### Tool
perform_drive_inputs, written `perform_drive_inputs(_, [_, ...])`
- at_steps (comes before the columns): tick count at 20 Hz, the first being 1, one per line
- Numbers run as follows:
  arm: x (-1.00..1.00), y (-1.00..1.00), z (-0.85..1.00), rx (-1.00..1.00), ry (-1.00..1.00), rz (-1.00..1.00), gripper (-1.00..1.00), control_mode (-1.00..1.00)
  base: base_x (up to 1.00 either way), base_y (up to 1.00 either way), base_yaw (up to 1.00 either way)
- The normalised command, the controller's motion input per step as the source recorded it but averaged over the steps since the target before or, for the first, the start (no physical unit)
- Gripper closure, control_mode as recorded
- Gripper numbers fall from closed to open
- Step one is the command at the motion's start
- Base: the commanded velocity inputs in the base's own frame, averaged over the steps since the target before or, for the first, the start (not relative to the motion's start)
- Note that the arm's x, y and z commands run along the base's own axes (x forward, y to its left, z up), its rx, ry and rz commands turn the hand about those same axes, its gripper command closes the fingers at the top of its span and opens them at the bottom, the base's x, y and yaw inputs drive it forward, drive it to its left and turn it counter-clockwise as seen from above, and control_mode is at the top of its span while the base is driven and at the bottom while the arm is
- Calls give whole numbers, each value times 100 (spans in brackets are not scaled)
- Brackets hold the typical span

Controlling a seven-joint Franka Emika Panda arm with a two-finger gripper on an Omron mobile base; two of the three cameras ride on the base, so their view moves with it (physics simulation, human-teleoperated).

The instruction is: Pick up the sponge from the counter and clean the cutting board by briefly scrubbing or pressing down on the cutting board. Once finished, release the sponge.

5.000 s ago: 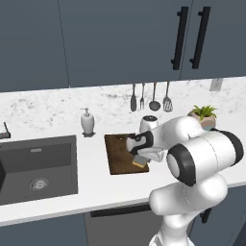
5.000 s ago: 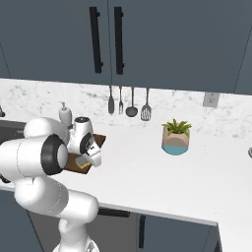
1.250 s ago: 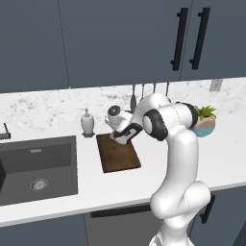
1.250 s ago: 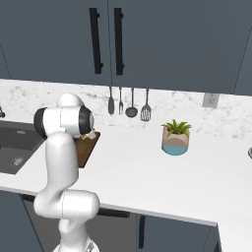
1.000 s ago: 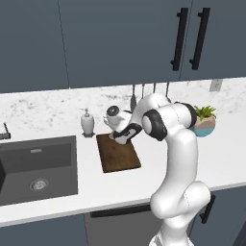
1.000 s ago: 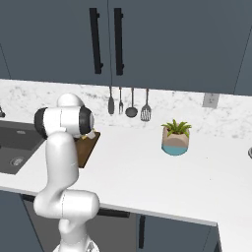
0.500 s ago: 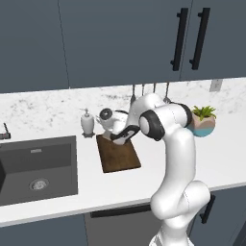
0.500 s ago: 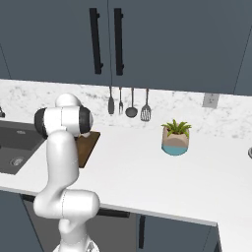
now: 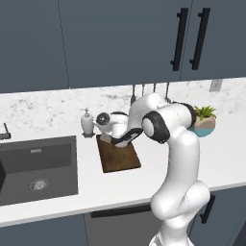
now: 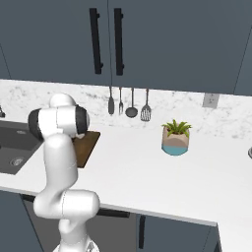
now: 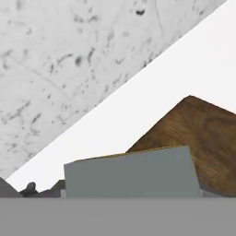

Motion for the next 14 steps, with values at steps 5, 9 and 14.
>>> perform_drive_inputs(5, [-66, 34, -43, 1, 0, 0, 100, -100, 0, 0, 0])
perform_drive_inputs(9, [-91, 21, -73, -1, -4, 0, 100, -100, 0, 0, 0])
perform_drive_inputs(14, [-90, 0, -58, 0, -3, 0, 100, -100, 0, 0, 0])
